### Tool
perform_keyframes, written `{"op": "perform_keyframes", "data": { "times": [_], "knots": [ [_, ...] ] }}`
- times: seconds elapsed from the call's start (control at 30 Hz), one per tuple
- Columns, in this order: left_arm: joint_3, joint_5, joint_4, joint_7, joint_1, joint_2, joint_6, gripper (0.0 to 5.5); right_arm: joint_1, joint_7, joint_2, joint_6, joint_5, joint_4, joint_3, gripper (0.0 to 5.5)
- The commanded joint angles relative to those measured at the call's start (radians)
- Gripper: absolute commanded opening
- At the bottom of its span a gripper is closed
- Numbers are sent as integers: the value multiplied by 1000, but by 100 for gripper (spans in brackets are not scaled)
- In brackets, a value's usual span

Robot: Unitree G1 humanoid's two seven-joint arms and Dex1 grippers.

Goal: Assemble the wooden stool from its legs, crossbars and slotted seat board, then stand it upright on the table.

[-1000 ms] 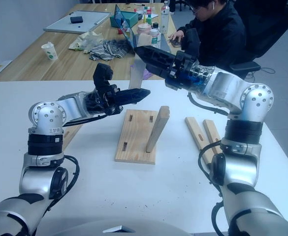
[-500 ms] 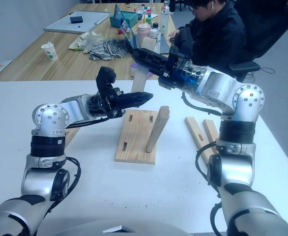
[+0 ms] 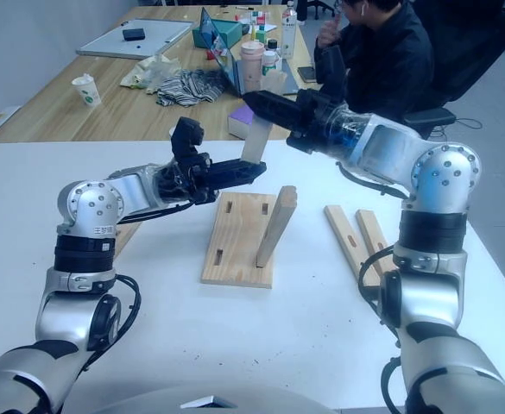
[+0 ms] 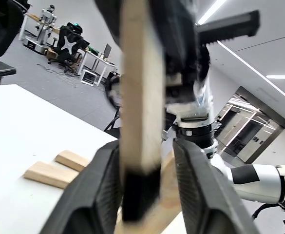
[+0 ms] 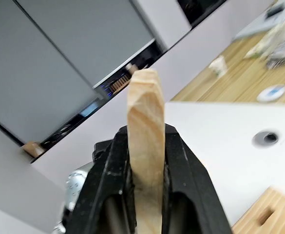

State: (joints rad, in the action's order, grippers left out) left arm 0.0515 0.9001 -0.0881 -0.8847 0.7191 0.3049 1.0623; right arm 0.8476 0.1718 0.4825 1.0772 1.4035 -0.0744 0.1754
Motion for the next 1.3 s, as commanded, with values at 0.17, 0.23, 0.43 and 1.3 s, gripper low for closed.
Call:
{"op": "perform_keyframes", "data": {
  "times": [0.17, 0.23, 0.43, 1.3],
  "knots": [
    [43, -57, -38, 49, -13, 18, -63, 290, -138, 129, 145, -246, -361, -28, 102, 42],
    [66, -76, -42, 58, -30, 20, -117, 301, -269, 169, 177, -352, -487, -18, 117, 41],
    [155, -108, 17, 176, -92, 4, -229, 301, -685, 168, 18, -711, -708, 97, 213, 41],
    [125, -106, 58, 296, -162, -52, -245, 301, -923, 156, -157, -956, -935, 13, 204, 41]
  ]
}}
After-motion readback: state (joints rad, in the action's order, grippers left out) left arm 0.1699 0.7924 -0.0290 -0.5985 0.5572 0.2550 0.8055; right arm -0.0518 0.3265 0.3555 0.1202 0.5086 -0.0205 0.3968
